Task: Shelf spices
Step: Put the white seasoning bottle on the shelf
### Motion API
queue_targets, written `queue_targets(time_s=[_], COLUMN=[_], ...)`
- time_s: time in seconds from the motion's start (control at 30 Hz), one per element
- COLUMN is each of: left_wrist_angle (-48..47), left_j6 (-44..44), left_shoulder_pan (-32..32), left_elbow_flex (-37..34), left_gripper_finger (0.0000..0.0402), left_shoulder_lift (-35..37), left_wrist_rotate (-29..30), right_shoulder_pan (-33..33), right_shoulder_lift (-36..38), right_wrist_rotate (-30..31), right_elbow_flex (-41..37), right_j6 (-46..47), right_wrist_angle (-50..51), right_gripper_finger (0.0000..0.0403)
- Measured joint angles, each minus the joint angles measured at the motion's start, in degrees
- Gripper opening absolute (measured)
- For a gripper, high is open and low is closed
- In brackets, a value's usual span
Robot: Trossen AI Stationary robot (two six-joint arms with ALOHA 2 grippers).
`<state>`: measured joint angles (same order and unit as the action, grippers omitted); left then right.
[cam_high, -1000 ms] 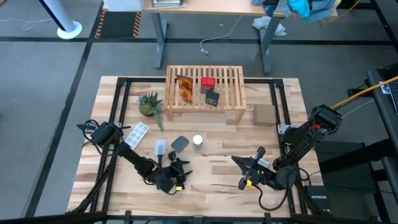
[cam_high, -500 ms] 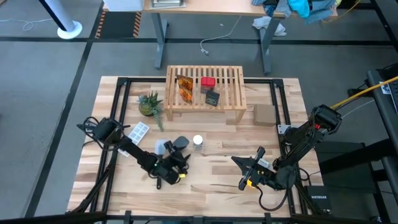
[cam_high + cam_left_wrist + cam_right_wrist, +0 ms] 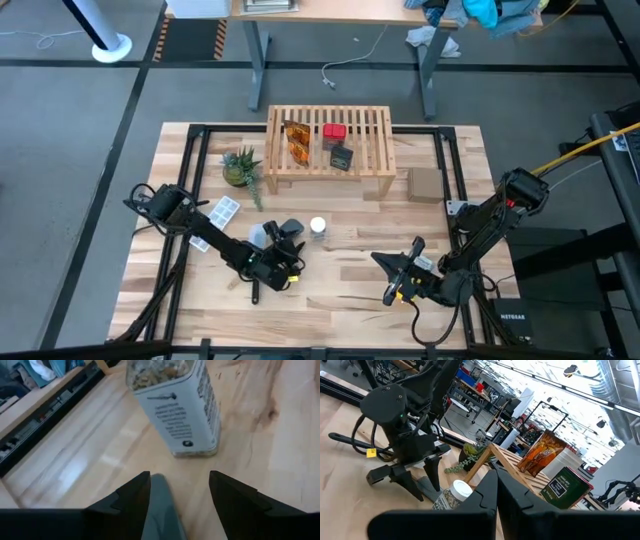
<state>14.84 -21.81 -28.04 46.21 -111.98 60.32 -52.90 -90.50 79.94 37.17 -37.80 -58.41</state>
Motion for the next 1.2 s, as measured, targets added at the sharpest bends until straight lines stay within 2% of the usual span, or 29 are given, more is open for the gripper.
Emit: queue_targets(time_s=[0.2, 0.3, 0.37, 0.47, 0.6, 0.73, 0.87, 0.93, 1.03, 1.2], left_wrist_angle=[0.7, 0.6, 1.8, 5.8, 15.5, 22.4, 25.3, 26.4, 26.3, 26.4], left_j6=[-0.3, -2.4, -4.5, -4.3, 0.2, 6.2, 10.6, 11.9, 11.9, 11.5], left_shoulder_pan=[1.4, 1.6, 1.5, 1.5, 1.5, 1.5, 1.5, 1.5, 1.5, 1.5], left_elbow_flex=[-2.2, -5.2, -7.2, -11.0, -15.1, -17.4, -17.7, -17.7, -17.7, -17.7], left_gripper_finger=[0.0198, 0.0198, 0.0198, 0.0198, 0.0198, 0.0198, 0.0198, 0.0198, 0.0198, 0.0198], left_shoulder_lift=[3.3, 4.6, 6.0, 7.9, 10.9, 13.3, 14.5, 14.5, 14.5, 14.5], left_wrist_rotate=[0.5, 0.4, 0.5, 0.5, 0.4, -1.9, -4.3, -5.1, -5.7, -5.8], right_shoulder_pan=[-0.1, -1.1, -1.6, -1.3, 3.3, 12.5, 22.7, 26.7, 30.9, 32.3], right_shoulder_lift=[0.0, 1.5, 3.6, 7.9, 12.8, 14.8, 14.8, 14.8, 15.1, 15.7], right_wrist_rotate=[0.3, 3.6, 1.4, -9.4, -22.6, -39.2, -55.8, -59.1, -59.6, -61.6], right_elbow_flex=[-1.4, -4.6, -7.8, -14.4, -22.5, -27.6, -30.0, -31.0, -33.2, -36.6], right_j6=[1.3, 0.7, 3.4, 8.0, 15.8, 25.5, 29.3, 30.0, 30.8, 31.0], right_wrist_angle=[-0.1, -1.5, -3.3, -8.1, -12.2, -12.1, -12.1, -12.2, -13.4, -20.4], right_gripper_finger=[0.0008, 0.0008, 0.0008, 0.0008, 0.0008, 0.0008, 0.0008, 0.0008, 0.0008, 0.0008])
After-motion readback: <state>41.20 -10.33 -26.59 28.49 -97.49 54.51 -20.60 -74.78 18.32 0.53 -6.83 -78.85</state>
